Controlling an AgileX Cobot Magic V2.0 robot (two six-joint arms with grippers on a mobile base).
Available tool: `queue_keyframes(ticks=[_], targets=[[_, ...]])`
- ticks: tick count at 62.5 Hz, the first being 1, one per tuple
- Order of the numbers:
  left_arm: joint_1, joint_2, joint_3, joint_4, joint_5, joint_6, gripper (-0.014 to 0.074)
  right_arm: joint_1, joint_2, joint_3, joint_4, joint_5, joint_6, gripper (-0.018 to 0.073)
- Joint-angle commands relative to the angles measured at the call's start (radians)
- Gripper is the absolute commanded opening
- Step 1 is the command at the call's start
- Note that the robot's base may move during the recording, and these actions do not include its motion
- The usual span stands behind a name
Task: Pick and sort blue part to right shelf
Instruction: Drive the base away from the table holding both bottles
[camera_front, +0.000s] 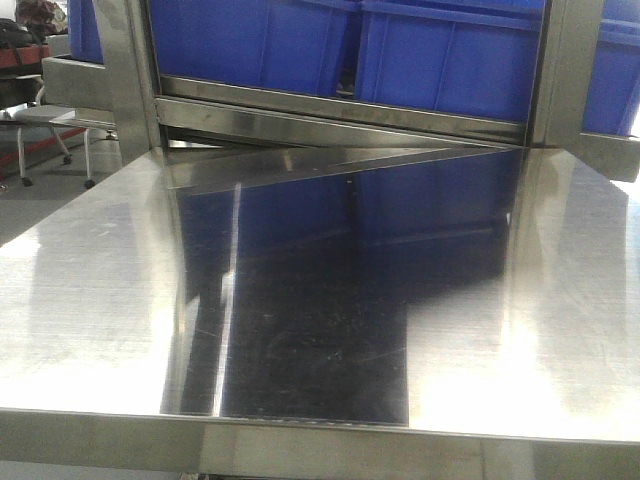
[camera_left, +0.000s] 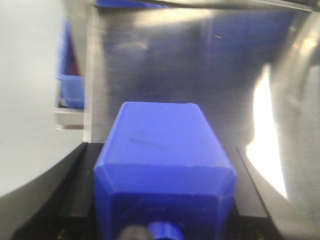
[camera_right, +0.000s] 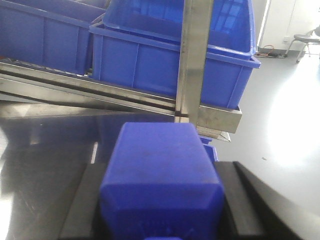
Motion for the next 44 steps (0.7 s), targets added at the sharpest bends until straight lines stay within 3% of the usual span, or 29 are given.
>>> queue_keyframes(ticks=[1, 30, 44], targets=[[0.031, -0.096, 0.008, 0.025, -0.087, -0.011, 0.0332, -0.006, 0.006, -0.031, -0.007, -0.098, -0.008, 0.0311], [0.167, -0.52, 0.102, 0.029, 0.073, -0.011, 0.0332, -0.006, 0.006, -0.031, -0.007, -0.098, -0.008, 0.0311], [0.173, -0.642, 0.104, 0.029, 0.131, -0.011, 0.0332, -0.006, 0.006, -0.031, -0.007, -0.098, -0.008, 0.0311]])
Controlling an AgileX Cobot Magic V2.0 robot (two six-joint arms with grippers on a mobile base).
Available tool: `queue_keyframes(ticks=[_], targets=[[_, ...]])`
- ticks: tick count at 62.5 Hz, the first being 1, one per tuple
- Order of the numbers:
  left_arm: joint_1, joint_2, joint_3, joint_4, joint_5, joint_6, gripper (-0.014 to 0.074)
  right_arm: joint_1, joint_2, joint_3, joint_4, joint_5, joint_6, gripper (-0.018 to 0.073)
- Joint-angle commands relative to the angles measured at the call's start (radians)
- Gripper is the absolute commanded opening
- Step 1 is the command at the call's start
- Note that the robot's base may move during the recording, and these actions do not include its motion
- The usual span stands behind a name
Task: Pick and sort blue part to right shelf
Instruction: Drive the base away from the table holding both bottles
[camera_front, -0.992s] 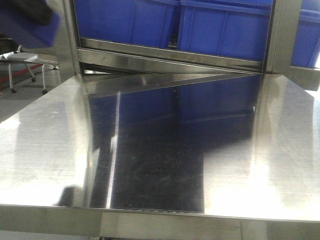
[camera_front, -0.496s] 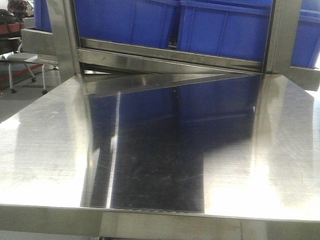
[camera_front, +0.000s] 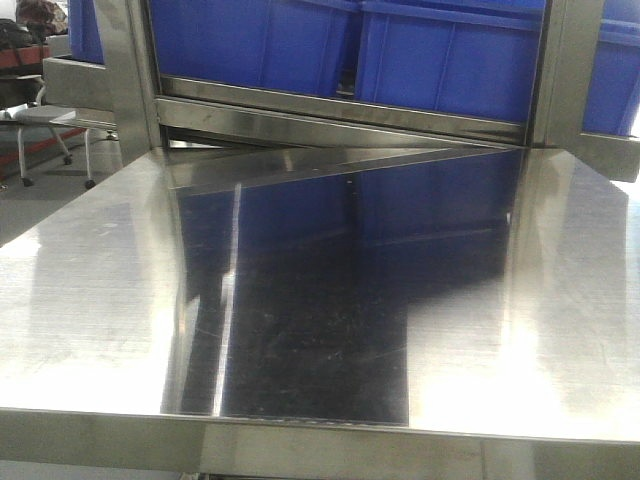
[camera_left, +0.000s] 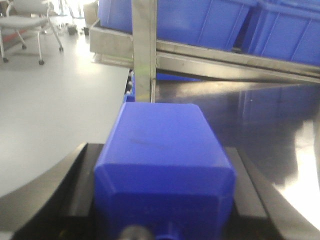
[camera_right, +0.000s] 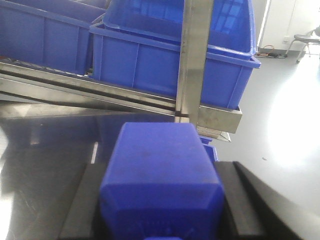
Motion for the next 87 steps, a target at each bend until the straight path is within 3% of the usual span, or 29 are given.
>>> queue_keyframes(ticks=[1, 87], targets=[[0.001, -0.014, -0.026, -0.008, -0.072, -0.008, 0.0332, -0.006, 0.006, -0.031, -0.007, -0.098, -0.008, 0.0311], [0.001, -0.016, -0.026, -0.008, -0.074, -0.008, 0.0332, -0.006, 0.006, -0.031, -0.007, -0.098, -0.008, 0.0311]])
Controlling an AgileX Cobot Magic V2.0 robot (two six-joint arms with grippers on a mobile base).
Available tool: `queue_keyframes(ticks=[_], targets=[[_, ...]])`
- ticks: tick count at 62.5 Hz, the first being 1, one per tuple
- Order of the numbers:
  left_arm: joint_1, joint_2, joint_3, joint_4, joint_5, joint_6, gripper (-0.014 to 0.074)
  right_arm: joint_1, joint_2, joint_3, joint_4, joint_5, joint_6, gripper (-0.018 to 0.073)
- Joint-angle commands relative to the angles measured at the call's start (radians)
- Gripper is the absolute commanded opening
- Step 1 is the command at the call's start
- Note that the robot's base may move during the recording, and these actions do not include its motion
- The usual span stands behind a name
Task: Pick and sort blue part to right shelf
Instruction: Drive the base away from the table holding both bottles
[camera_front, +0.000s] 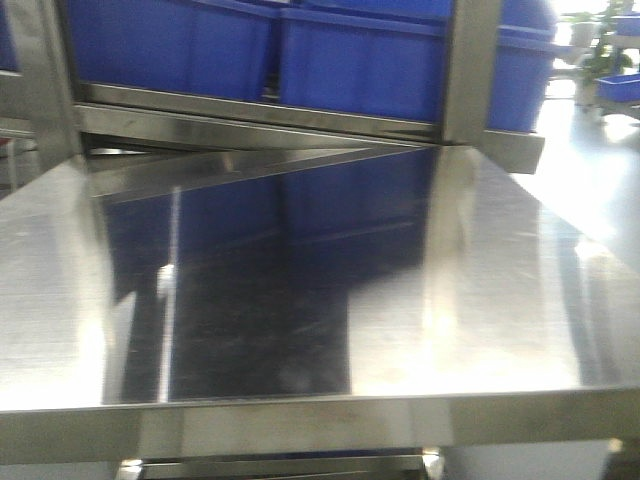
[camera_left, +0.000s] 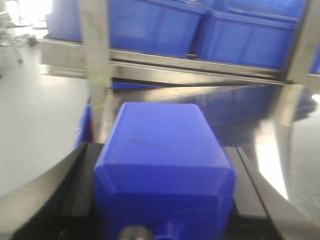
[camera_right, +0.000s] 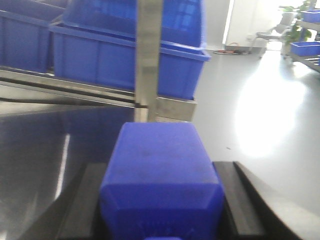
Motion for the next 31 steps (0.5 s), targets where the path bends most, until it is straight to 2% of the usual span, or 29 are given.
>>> queue_keyframes(ticks=[1, 31], targets=[[0.001, 0.009, -0.026, -0.008, -0.091, -0.006, 0.0332, -0.006, 0.006, -0.031, -0.007, -0.098, -0.008, 0.0311], [0.001, 0.009, -0.026, -0.008, -0.091, -0.006, 0.0332, -0.006, 0.006, -0.031, -0.007, -0.098, -0.008, 0.0311]])
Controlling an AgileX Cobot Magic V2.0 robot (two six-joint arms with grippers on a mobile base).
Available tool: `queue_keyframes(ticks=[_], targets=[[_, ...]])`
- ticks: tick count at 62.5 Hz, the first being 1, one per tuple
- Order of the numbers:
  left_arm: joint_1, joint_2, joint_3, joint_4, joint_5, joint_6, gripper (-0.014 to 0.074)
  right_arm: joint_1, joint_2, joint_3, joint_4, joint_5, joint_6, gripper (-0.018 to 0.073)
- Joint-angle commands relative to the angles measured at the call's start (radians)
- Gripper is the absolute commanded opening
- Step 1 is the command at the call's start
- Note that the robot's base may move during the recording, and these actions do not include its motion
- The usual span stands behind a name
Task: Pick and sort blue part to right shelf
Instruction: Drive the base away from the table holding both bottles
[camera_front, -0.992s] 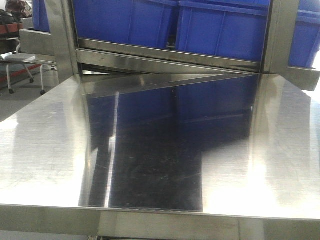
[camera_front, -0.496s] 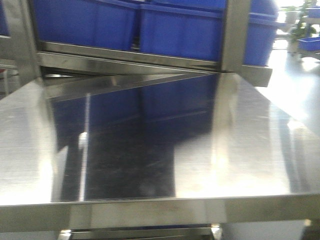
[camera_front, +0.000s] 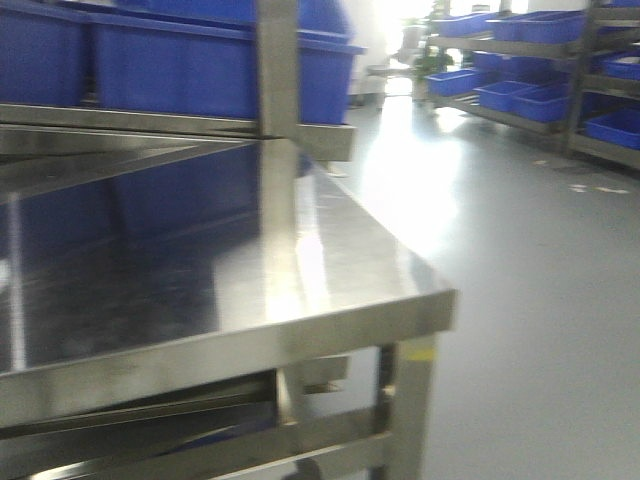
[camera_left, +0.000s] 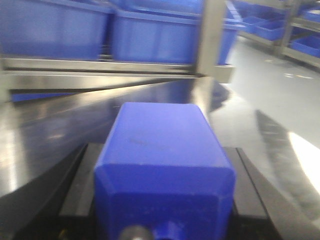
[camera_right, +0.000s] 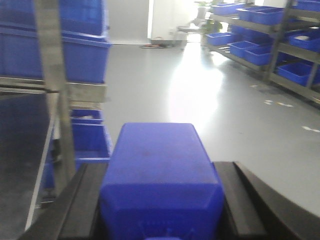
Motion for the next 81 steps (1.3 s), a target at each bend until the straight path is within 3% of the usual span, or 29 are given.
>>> queue_keyframes(ticks=[1, 81], targets=[[0.001, 0.012, -0.026, -0.008, -0.091, -0.006, 0.0332, -0.006, 0.006, -0.031, -0.007, -0.098, -0.008, 0.0311], [-0.003, 0.012, -0.026, -0.008, -0.091, -0.006, 0.0332, -0.006, 0.006, -0.031, -0.007, -0.098, -0.008, 0.0311]])
